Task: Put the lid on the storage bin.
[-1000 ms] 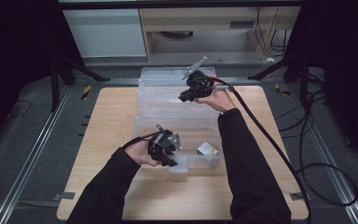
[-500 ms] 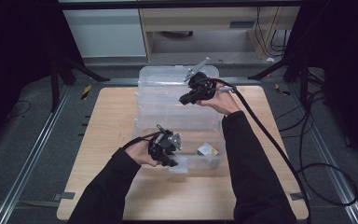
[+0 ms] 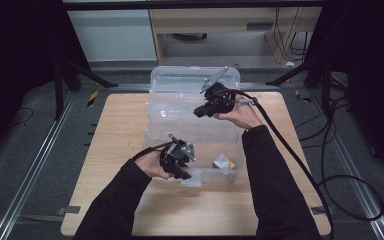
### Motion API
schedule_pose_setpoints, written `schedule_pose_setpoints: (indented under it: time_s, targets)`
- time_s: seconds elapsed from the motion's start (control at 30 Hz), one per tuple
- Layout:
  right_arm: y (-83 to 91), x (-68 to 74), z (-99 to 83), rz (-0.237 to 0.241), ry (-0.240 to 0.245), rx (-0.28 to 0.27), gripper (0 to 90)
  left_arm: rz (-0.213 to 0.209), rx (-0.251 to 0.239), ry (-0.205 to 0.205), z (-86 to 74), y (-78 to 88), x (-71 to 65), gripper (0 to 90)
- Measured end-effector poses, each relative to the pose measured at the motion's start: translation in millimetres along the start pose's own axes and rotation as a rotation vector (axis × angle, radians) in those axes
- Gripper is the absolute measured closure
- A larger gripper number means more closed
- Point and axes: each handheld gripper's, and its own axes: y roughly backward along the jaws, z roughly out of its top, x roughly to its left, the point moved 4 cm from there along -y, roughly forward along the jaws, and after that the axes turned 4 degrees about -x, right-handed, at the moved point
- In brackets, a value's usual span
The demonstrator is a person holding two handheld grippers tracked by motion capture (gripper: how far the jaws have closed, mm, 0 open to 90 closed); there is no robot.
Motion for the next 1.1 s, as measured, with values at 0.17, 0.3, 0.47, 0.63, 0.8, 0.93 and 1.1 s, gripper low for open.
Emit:
schedule_pose_setpoints:
  time_s: [0.17, 0.3, 0.47, 0.63, 0.8, 0.93, 1.1]
  targets:
    - [2.4, 8.5, -1.5, 0.005, 0.008, -0.002, 86.5, 0.002, -0.005, -0.001, 0.4, -0.4, -1.0, 70.5]
    - [3.7, 12.5, -3.2, 0.003, 0.01, -0.006, 86.6, 0.003, -0.004, -0.003, 0.4, -0.3, -1.2, 70.4]
    - [6.3, 20.7, -7.4, 0.011, 0.015, -0.023, 87.0, 0.007, 0.004, -0.009, 0.4, 0.2, -2.0, 70.3]
    - [7.6, 27.9, -9.5, 0.009, 0.019, -0.023, 87.2, 0.003, 0.005, -0.01, 0.3, 0.2, -2.1, 70.3]
    - [8.9, 34.0, -13.5, 0.017, 0.02, -0.034, 87.4, 0.005, 0.002, -0.011, 0.2, 0.3, -3.1, 70.2]
    - [9.6, 39.5, -15.9, 0.025, 0.026, -0.034, 87.6, 0.009, 0.009, -0.022, 0.3, 0.8, -2.9, 70.1]
    - [9.7, 46.6, -18.9, 0.022, 0.031, -0.034, 87.7, 0.014, 0.01, -0.019, 0.3, 0.9, -3.9, 69.9]
